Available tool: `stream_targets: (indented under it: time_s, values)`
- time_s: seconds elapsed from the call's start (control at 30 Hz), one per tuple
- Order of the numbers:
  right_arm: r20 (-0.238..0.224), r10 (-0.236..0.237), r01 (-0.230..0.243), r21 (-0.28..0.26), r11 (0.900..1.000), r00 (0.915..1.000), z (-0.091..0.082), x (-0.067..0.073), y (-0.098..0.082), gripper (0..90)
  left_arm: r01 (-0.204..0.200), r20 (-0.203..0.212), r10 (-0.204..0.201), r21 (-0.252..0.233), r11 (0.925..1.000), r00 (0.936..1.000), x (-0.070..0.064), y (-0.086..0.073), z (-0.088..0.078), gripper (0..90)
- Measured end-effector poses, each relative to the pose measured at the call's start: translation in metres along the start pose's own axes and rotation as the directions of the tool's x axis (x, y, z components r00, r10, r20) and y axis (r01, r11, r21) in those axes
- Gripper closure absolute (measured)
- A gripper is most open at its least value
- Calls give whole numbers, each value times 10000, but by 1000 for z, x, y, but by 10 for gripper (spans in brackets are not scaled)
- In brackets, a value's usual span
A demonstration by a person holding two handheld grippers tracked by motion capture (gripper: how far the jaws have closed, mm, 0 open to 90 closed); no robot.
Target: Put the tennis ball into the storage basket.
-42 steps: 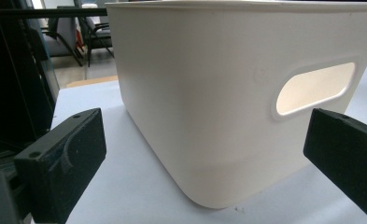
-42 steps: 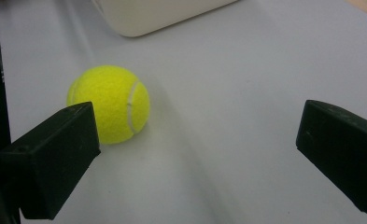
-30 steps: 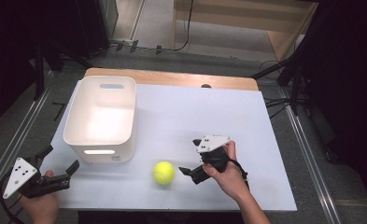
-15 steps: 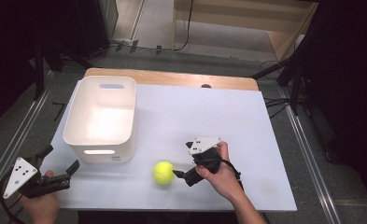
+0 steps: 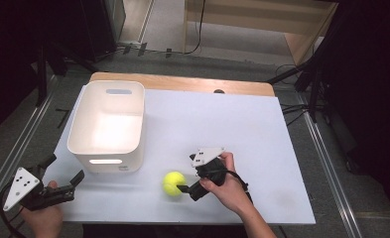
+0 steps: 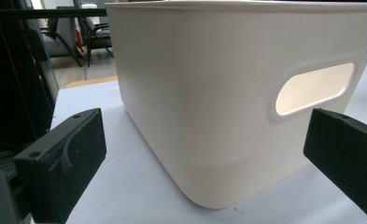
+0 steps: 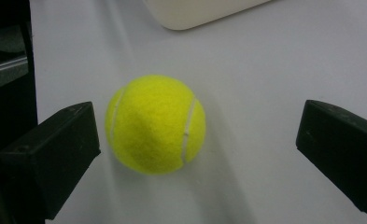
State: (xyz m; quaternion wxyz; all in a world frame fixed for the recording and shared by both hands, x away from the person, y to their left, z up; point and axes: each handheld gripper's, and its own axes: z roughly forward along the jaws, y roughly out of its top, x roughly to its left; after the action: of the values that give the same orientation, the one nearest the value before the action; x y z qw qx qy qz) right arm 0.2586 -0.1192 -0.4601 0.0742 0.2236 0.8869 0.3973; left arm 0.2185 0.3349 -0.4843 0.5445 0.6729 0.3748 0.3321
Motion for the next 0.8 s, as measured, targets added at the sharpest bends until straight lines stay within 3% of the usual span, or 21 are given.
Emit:
stream_targets:
  time_s: [0.5, 0.67, 0.8]
  values:
    - [-292, 96, -83, 451, 9989, 9995, 17, 7, 3, 0, -16, -4, 16, 9, 10000, 10000, 0, 0, 0, 0]
    - [-721, 238, -190, 665, 9976, 9971, 23, 9, 5, 0, 11, 10, -11, -3, 10000, 10000, 0, 0, 0, 0]
    - [-741, 229, -164, 874, 9960, 9970, 30, 12, 5, 0, 10, 11, -10, 20, 10000, 10000, 0, 0, 0, 0]
